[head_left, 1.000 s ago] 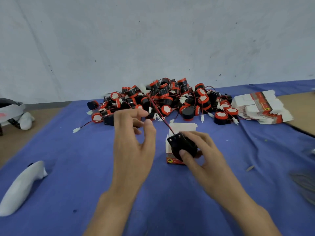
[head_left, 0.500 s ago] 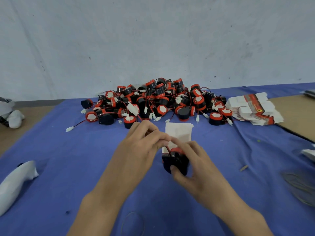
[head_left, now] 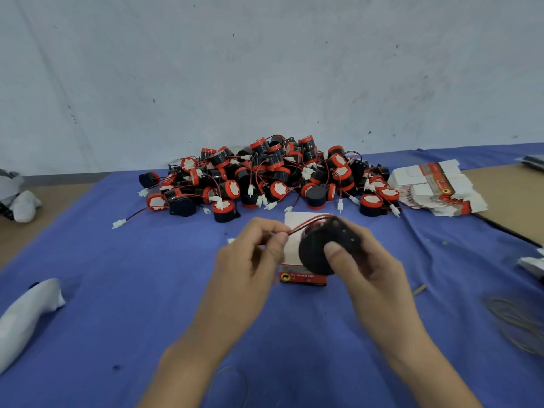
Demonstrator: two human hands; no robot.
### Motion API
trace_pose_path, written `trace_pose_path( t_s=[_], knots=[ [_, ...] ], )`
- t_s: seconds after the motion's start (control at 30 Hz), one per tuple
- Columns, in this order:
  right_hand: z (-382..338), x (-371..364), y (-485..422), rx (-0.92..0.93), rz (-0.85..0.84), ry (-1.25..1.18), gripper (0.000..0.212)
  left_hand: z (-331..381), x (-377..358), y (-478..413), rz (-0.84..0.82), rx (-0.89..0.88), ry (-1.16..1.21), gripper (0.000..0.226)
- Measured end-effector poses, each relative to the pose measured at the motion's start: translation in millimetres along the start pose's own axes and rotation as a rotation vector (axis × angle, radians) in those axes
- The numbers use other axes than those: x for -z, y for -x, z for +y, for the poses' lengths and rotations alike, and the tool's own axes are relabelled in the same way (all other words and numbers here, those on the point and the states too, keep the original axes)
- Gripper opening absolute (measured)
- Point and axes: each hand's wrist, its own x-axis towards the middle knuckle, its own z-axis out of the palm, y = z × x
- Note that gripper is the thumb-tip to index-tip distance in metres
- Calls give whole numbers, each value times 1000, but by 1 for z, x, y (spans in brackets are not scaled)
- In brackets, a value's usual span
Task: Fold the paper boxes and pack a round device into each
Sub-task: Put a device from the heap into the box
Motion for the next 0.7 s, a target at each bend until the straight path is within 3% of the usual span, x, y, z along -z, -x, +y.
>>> trace_pose_path(
  t_s=[0.13,0.27,0.57,0.7],
  knots=[
    [1,-11,2,-122,136,-339,24,10,-42,15,20,85,190,18],
    [4,-19,5,-153,241,-453,30,18,-66,21,64,197,386,18],
    [13,-25,10,-125,273,-327,38,18,-58,11,-27,277,562,31],
    [11,-20,5,-80,177,-200,36,13,-44,6,0,246,586,29]
  ],
)
